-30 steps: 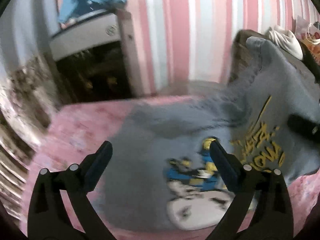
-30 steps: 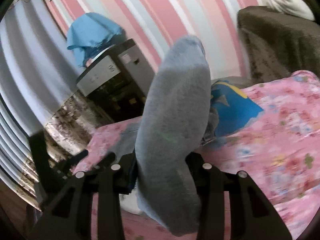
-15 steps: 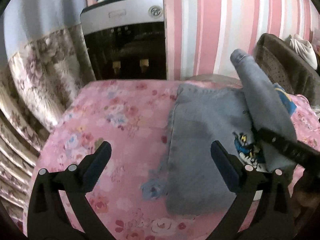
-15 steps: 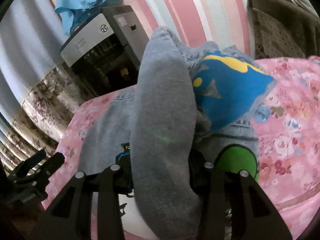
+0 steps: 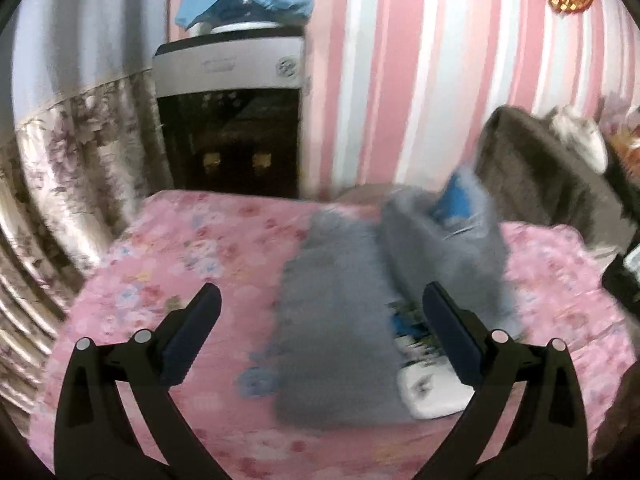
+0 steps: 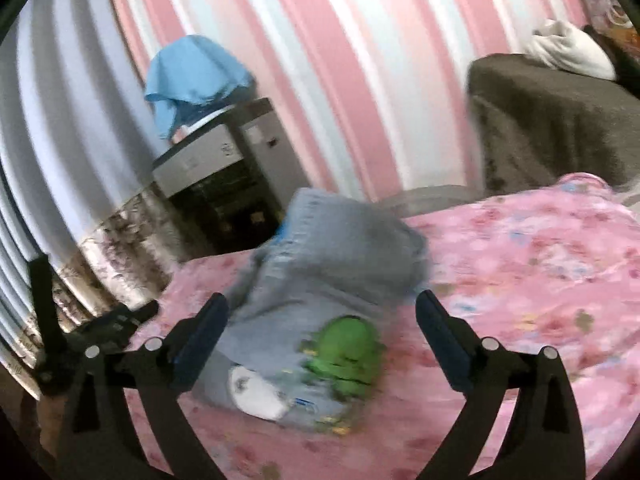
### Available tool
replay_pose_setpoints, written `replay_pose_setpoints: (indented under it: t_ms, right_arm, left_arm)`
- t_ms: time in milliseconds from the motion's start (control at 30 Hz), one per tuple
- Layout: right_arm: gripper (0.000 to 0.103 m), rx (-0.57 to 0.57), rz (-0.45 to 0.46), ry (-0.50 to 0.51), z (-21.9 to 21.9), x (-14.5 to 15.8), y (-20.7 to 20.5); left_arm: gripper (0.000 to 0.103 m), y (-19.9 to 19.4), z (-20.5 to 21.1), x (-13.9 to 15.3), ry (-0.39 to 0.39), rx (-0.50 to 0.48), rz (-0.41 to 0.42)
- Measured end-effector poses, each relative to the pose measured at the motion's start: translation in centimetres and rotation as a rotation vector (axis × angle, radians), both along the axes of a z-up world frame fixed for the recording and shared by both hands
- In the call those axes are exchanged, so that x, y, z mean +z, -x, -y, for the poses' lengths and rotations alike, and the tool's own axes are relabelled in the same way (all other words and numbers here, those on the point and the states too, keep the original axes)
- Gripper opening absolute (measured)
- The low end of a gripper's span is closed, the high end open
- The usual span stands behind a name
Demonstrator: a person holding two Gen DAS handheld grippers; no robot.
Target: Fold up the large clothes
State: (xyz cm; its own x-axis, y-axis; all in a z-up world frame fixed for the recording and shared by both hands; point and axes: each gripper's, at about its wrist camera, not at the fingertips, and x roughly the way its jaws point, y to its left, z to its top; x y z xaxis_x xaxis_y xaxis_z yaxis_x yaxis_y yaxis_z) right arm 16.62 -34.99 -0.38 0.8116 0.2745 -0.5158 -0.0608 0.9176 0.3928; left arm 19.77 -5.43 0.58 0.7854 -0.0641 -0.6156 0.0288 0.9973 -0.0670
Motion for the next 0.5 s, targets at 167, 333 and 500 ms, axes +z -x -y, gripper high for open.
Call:
replay_pose_setpoints:
  t_ms: [167, 333, 500]
  right_arm:
    - [0.095, -0.039, -0.042, -0.014, 3.2, -1.5, 0.4]
    - [0.095, -0.050, -0.066, -0.004, 4.7, -2.9, 0.6]
    - [0.095, -0.074, -0.076, 0.049, 5.5, -3.5, 0.3]
  left_arm:
    - [0.100, 0.0, 5.7, 0.3, -0.016, -0.082, 0.022]
    - [0.100, -0.9, 10.6, -0.6, -0.108, -0.133, 0.042]
    - [0.100, -2.7, 13.0, -3.3, -0.198, -0.146, 0.014]
